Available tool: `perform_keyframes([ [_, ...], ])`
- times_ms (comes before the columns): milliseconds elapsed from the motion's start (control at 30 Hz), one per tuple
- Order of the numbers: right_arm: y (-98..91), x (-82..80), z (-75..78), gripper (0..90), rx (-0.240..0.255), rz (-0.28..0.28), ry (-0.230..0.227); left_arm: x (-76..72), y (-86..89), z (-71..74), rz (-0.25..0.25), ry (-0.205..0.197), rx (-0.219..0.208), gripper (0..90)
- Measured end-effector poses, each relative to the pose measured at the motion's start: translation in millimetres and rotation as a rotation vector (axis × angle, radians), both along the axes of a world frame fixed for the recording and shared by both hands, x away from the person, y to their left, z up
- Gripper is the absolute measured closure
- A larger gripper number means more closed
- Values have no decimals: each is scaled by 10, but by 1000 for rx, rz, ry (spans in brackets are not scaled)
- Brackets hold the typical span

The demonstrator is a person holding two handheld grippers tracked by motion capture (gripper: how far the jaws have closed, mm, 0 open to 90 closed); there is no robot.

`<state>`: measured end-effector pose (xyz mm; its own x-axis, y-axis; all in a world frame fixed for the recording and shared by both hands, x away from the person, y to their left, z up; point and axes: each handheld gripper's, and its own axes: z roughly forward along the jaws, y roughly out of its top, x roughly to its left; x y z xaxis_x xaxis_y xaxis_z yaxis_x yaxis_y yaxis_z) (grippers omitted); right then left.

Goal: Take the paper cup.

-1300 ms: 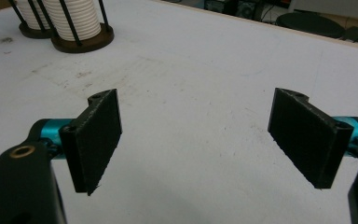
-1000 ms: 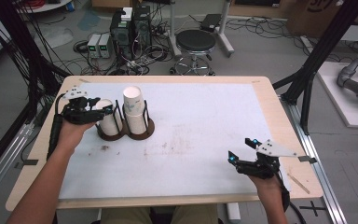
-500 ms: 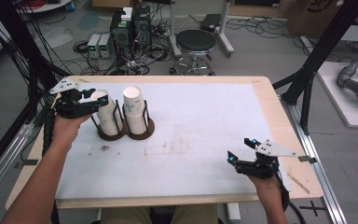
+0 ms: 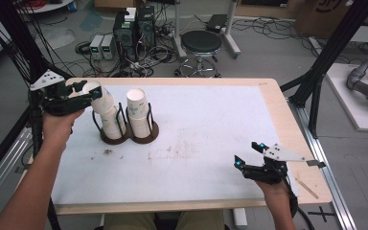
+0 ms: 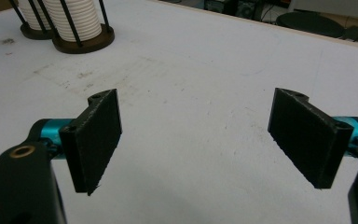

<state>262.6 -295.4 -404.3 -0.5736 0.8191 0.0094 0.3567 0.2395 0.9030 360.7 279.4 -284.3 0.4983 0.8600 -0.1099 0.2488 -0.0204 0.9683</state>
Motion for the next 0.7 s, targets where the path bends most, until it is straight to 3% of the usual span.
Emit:
perform_keyframes([
  [300, 25, 4, -2, 178, -3, 9, 3, -281, 34, 6, -85, -20, -58, 373],
  [700, 95, 31, -5, 178, -5, 33, 11, -490, 24, -150, -178, 1, -77, 373],
])
